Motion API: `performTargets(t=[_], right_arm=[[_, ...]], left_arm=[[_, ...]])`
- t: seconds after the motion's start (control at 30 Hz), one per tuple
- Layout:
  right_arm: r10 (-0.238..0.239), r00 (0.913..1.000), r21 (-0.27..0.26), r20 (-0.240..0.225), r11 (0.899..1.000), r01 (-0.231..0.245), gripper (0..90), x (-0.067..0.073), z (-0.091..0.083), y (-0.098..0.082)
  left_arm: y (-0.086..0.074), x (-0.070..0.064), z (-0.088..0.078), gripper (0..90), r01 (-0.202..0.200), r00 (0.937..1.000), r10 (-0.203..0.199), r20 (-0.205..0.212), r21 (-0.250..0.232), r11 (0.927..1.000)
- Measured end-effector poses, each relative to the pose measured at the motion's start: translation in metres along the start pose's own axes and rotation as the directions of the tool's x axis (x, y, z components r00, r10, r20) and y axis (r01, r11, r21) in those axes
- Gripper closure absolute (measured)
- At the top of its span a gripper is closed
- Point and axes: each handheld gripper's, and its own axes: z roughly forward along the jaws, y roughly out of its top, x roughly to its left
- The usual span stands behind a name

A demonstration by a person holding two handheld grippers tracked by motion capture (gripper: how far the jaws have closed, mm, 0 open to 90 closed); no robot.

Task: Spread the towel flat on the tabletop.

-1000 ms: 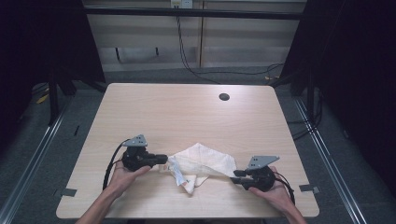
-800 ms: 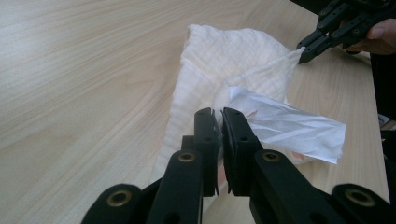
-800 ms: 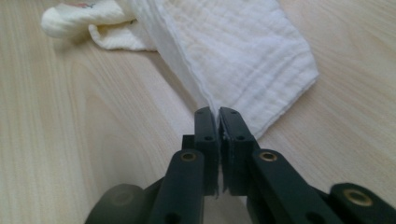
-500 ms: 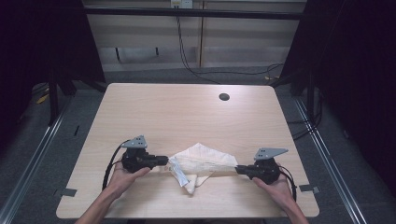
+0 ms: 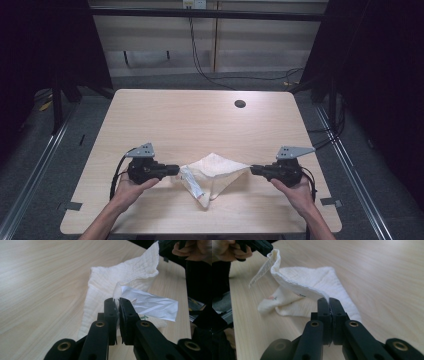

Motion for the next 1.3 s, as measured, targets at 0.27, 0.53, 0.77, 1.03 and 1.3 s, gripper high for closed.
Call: performTargets(t=[0.27,0.53,0.77,1.03,1.3], right_arm=[[0.007,1.0000,-0.054,0.003,0.999,-0.007,88.5,-0.004,-0.010,0.024],[-0.013,0.9999,-0.067,-0.011,0.998,0.012,88.5,-0.004,-0.015,0.049],[-0.035,0.9994,-0.111,0.001,0.993,0.035,88.5,-0.003,-0.021,0.080],[-0.057,0.9979,-0.123,0.029,0.991,0.060,88.5,-0.001,-0.028,0.104],[-0.065,0.9967,-0.143,0.049,0.987,0.071,88.5,-0.004,-0.039,0.126]], left_arm=[[0.015,-0.006,-0.024,85.2,-0.037,0.9992,0.035,-0.020,-0.066,0.9971],[0.033,-0.002,-0.032,85.2,-0.055,0.9980,0.052,-0.035,-0.085,0.9949],[0.052,-0.002,-0.044,85.3,-0.073,0.9965,0.068,-0.049,-0.116,0.9905],[0.076,-0.007,-0.061,85.6,-0.108,0.9924,0.100,-0.071,-0.121,0.9868],[0.093,-0.009,-0.075,85.7,-0.133,0.9888,0.120,-0.089,-0.157,0.9786]])
